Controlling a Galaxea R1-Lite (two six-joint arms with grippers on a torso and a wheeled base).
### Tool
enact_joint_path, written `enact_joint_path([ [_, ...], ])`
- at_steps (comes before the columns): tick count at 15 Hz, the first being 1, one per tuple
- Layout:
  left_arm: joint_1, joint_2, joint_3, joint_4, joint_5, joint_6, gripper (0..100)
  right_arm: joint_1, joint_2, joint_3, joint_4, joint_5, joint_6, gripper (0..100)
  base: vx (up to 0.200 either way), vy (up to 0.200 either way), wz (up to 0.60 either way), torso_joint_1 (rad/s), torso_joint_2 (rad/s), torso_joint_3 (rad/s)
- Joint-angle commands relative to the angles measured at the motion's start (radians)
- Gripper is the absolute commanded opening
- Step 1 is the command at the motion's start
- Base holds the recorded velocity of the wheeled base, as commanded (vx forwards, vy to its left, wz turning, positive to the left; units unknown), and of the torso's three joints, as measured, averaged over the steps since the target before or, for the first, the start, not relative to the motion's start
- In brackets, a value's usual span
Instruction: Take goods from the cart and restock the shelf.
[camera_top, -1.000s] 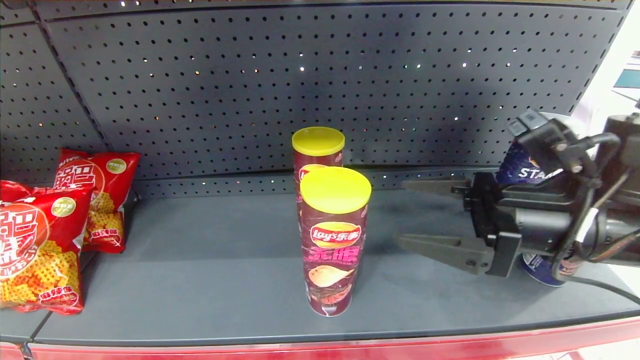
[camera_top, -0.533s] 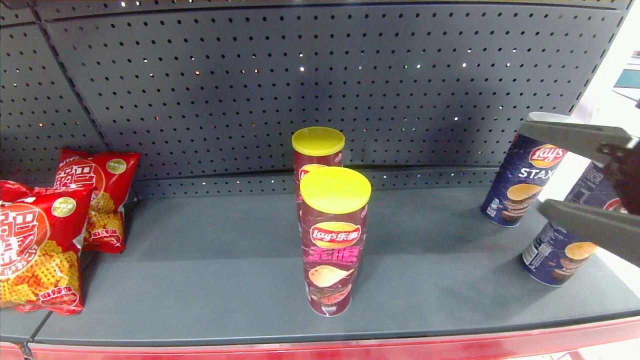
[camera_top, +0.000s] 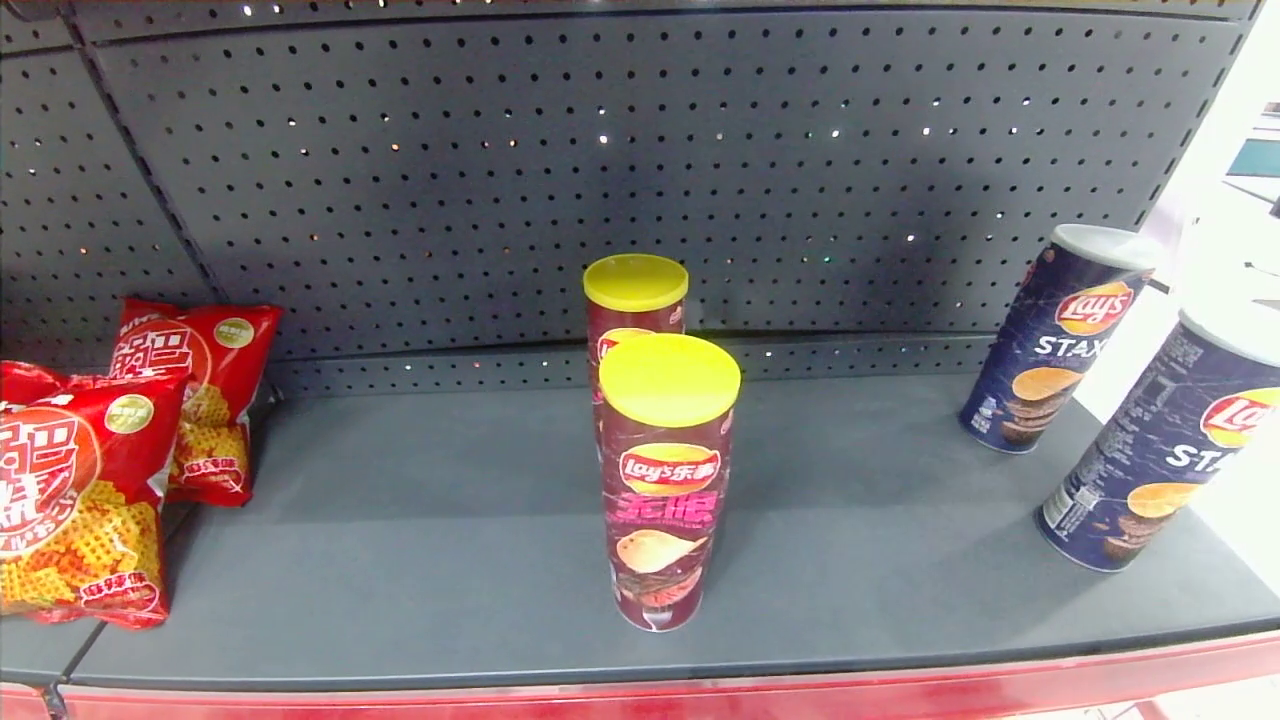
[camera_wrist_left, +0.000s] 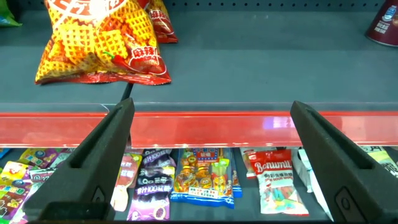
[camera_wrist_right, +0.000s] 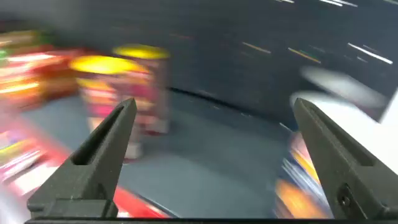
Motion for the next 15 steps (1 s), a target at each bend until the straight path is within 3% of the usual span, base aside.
enact_joint_path([
  [1,0.0,0.001,0.0,0.0,0.0,0.0,100,-0.106,-0.216,0.166,0.048,-0.039,0.03,100,0.0,0.0,0.0,0.0,0.0,0.0],
  [3,0.0,0.001,0.0,0.0,0.0,0.0,100,-0.122,-0.292,0.191,0.223,-0.051,0.041,100,0.0,0.0,0.0,0.0,0.0,0.0],
  [4,0.0,0.001,0.0,0.0,0.0,0.0,100,-0.069,-0.344,0.197,0.349,-0.108,0.027,100,0.0,0.0,0.0,0.0,0.0,0.0],
  [5,0.0,0.001,0.0,0.0,0.0,0.0,100,-0.073,-0.341,0.197,0.381,-0.185,0.03,100,0.0,0.0,0.0,0.0,0.0,0.0],
  [7,0.0,0.0,0.0,0.0,0.0,0.0,100,-0.076,-0.341,0.205,0.381,-0.221,0.039,100,0.0,0.0,0.0,0.0,0.0,0.0],
  [9,0.0,0.001,0.0,0.0,0.0,0.0,100,-0.076,-0.341,0.36,0.277,-0.224,0.048,100,0.0,0.0,0.0,0.0,0.0,0.0],
  [11,0.0,0.001,0.0,0.0,0.0,0.0,100,-0.076,-0.34,0.372,0.272,-0.231,0.047,100,0.0,0.0,0.0,0.0,0.0,0.0],
  [12,0.0,0.001,0.0,0.0,0.0,0.0,100,-0.115,-0.337,0.426,0.172,-0.232,0.048,100,0.0,0.0,0.0,0.0,0.0,0.0],
  [15,0.0,0.001,0.0,0.0,0.0,0.0,100,-0.234,-0.343,0.426,0.174,-0.203,0.015,100,0.0,0.0,0.0,0.0,0.0,0.0],
])
